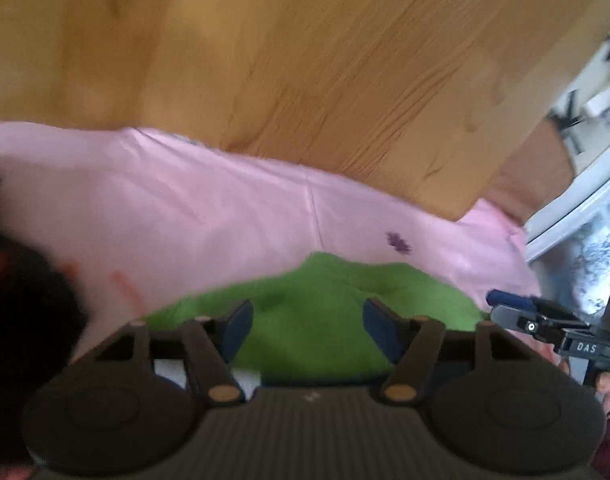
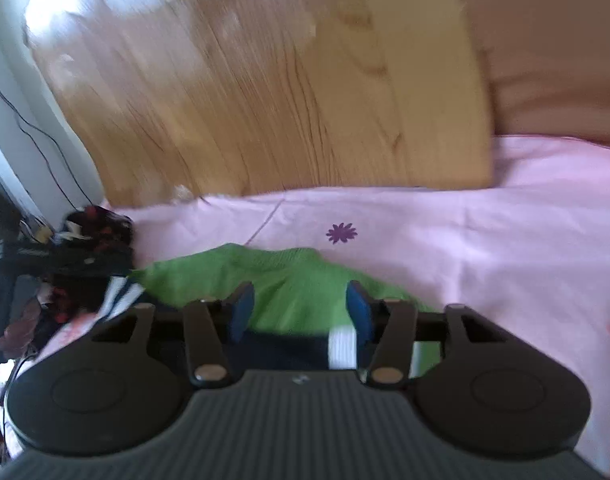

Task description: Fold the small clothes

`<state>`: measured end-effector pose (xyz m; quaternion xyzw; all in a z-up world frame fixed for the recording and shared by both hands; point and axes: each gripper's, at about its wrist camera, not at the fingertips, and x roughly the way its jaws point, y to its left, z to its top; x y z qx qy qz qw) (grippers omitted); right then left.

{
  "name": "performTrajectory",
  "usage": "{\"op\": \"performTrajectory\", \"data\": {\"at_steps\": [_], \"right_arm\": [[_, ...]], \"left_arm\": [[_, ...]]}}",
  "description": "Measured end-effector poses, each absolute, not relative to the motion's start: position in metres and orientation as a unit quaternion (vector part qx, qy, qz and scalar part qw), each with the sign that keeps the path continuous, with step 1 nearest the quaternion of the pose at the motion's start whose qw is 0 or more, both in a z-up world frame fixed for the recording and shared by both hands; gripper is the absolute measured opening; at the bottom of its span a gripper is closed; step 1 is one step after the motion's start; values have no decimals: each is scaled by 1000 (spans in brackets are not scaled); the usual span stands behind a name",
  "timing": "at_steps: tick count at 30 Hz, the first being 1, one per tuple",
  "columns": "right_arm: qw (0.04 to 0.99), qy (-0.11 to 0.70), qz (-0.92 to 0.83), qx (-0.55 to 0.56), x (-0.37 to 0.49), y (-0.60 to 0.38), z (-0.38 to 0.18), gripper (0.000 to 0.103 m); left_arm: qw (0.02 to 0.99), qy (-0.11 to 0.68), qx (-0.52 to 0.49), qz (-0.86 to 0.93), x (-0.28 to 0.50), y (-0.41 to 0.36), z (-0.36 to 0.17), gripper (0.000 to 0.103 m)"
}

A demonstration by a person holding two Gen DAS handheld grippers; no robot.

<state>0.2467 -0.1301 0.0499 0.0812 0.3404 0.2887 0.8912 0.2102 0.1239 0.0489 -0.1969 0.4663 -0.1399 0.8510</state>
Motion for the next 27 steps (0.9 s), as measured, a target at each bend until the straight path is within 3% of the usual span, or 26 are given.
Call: {"op": "performTrajectory", "data": {"at_steps": [3, 5, 7, 8, 9, 10, 12, 21, 23, 27], "right_arm": [[876, 376, 296, 64, 288, -109, 37, 69], [867, 396, 298, 50, 303, -100, 27, 69], [854, 418, 307, 48, 314, -92, 17, 68], [850, 420, 315, 49, 317, -89, 15, 56], [850, 411, 325, 45, 315, -86, 17, 25], [847, 410, 335, 43, 311, -84, 18, 17], [856, 392, 334, 44, 299, -84, 27, 13], [876, 281, 392, 5, 158, -93, 99, 12], [875, 263, 407, -15, 114, -94, 104, 12], [872, 247, 420, -44, 30, -104, 92, 11]], "left_arm": [[854, 458, -192, -154, 229, 116, 37, 81], [851, 456, -189, -182, 234, 108, 38, 58], [854, 456, -170, -184, 233, 99, 39, 16], [848, 466, -162, -194, 232, 94, 38, 1], [838, 477, -170, -205, 230, 92, 36, 2], [838, 476, -171, -206, 227, 89, 37, 2], [844, 465, -160, -216, 211, 83, 44, 2], [878, 340, -227, -249, 85, 117, 127, 4], [888, 314, -235, -241, 53, 128, 143, 7], [898, 300, -238, -215, -18, 146, 153, 25]]}}
